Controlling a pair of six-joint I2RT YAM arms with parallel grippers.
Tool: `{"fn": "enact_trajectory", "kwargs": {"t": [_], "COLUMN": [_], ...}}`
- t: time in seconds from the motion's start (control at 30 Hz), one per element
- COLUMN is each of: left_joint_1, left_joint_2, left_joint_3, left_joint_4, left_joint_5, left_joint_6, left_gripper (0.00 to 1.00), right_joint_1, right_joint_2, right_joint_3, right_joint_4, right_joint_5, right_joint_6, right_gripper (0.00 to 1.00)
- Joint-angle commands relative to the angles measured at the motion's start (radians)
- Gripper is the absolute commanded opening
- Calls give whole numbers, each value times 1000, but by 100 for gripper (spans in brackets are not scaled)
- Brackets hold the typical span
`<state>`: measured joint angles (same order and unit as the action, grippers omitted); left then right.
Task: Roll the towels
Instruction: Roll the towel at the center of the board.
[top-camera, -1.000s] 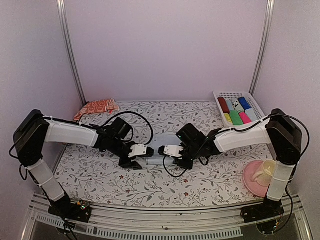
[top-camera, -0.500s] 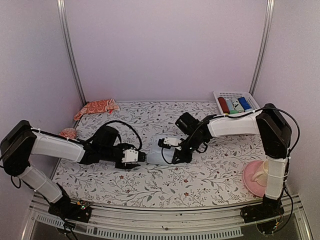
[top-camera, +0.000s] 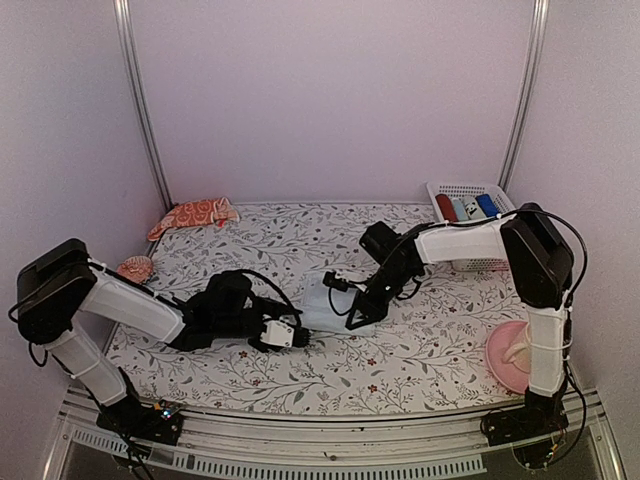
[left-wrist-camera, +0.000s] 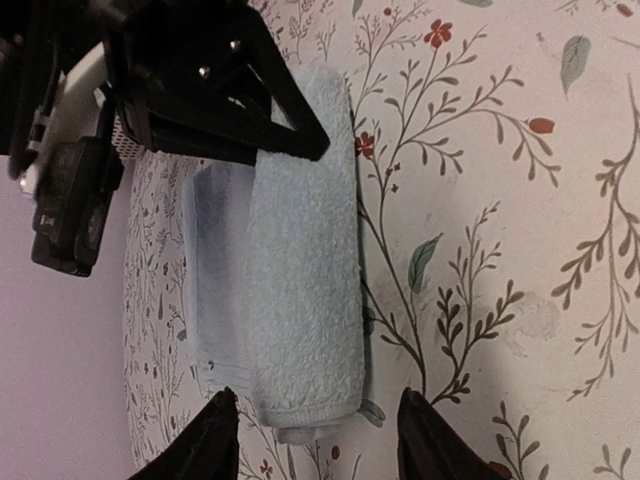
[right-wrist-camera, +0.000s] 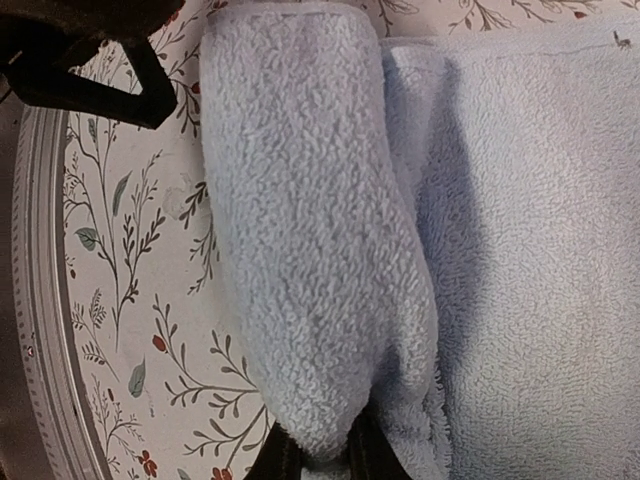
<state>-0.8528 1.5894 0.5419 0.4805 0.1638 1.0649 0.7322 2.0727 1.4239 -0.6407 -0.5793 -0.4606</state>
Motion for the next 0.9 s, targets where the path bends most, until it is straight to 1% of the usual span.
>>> {"fn": "enact_trajectory", "kwargs": {"t": [0.0, 0.2, 0.63, 0.87], "left_joint_1": [-43, -66, -74, -74], "left_joint_2": [30, 74, 197, 261], "left_joint_3": [-25, -24, -4, 22], "left_joint_4": [102, 138, 290, 324], "left_joint_5": [-24, -48, -156, -206], "left_joint_6": [57, 83, 131, 135], "left_gripper": [54, 54, 55, 54], "right_joint_1": [-24, -28, -30, -34], "right_joint_2": [69, 82, 107, 113], "right_joint_3": [30, 45, 59, 68], "right_joint_4": [-86, -88, -102, -110], "right_joint_5": [-34, -48, -50, -50], "right_joint_6": [13, 4, -7, -14], "right_gripper": [14, 14, 14, 14]}}
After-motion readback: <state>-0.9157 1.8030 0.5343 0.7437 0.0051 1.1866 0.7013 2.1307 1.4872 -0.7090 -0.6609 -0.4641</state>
